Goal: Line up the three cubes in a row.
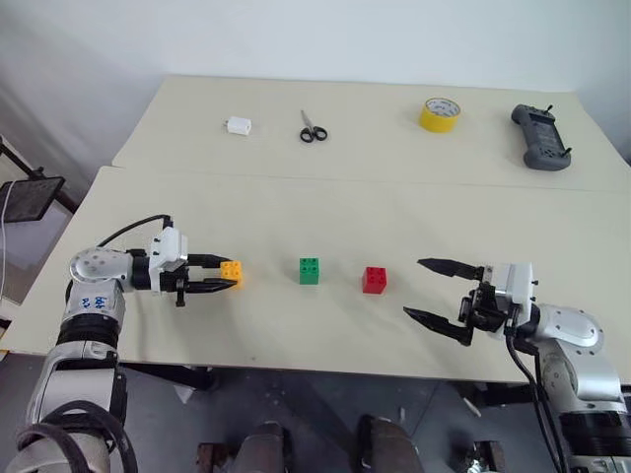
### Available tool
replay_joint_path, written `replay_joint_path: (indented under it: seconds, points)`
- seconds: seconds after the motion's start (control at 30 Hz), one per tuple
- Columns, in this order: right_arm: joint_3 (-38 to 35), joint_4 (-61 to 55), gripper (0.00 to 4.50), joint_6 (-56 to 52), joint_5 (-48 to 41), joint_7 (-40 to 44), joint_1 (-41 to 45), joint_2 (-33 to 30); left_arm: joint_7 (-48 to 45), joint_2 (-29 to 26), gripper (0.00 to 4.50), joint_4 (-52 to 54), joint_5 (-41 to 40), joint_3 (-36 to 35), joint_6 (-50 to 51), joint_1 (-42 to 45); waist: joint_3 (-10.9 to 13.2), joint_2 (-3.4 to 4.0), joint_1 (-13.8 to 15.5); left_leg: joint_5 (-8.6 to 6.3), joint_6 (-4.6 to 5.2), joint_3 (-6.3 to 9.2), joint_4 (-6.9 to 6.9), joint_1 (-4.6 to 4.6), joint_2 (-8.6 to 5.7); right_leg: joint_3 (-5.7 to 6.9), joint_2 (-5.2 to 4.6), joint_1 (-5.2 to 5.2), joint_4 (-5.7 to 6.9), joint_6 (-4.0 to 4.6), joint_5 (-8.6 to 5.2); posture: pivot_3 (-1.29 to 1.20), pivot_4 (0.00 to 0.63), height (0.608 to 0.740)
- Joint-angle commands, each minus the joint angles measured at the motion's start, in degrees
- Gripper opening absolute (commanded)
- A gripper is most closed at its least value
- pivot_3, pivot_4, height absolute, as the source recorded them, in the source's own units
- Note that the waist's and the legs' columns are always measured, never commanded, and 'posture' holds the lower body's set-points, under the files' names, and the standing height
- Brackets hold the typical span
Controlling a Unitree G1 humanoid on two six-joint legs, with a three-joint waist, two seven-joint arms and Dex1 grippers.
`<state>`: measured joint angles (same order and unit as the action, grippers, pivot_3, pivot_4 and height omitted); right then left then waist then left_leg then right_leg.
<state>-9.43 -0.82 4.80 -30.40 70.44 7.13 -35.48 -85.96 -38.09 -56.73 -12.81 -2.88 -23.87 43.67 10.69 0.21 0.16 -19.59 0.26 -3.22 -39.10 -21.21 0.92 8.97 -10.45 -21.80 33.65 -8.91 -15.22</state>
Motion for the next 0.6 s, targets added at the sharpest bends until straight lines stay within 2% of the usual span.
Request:
replay_joint_path:
  seconds: [0.03,0.23,0.27,0.33,0.5,0.6]
  points:
    - [-1.9,-2.6,4.50,-0.3,-1.4,-0.5,-0.6,-0.8,-1.3,1.3,1.48,-3.1,1.1,0.2,-1.1,2.1,0.0,0.00,-0.1,0.00,0.00,0.00,0.00,0.00,0.01,0.00,0.00,0.00,0.00,0.00,0.00,0.00,0.150,0.740]
    - [-1.5,-4.2,4.50,-1.3,-1.7,-0.6,-1.7,-1.0,-1.0,3.4,1.48,-5.1,1.4,0.2,0.1,3.9,0.0,0.00,-0.1,0.00,0.01,0.01,0.00,0.00,0.00,0.01,0.00,-0.01,0.01,0.00,0.00,0.00,0.150,0.740]
    - [-1.3,-3.9,4.50,-1.5,-1.6,-0.3,-1.3,-1.1,0.1,3.4,2.04,-5.3,1.8,0.3,1.4,4.1,0.0,0.00,-0.1,0.00,0.01,0.01,0.00,0.00,0.01,0.00,0.00,-0.01,0.01,0.00,0.00,0.00,0.150,0.740]
    - [-1.1,-3.3,4.50,-1.9,-1.7,0.2,-0.2,-1.3,1.3,3.0,2.49,-5.0,1.8,-0.2,2.6,4.0,0.0,-0.01,-0.2,0.00,0.01,0.01,0.00,0.00,0.00,0.00,0.00,-0.01,0.01,0.00,0.00,0.00,0.150,0.740]
    - [-1.6,-2.0,4.50,-4.5,-3.2,2.6,2.6,-3.0,3.5,-0.5,3.95,0.4,-2.5,-5.5,6.2,0.7,0.0,-0.01,-0.5,0.00,0.01,0.00,0.01,-0.02,0.02,0.00,0.01,-0.06,0.02,0.00,0.00,0.00,0.150,0.740]
    - [-1.5,-2.1,4.50,-6.6,-3.6,5.3,3.6,-6.0,6.5,-3.9,3.95,7.8,-4.6,-8.6,13.5,-4.3,0.0,-0.01,-0.7,-0.01,0.00,-0.03,0.05,-0.05,0.04,-0.02,0.01,-0.18,0.10,0.00,0.00,0.00,0.150,0.740]
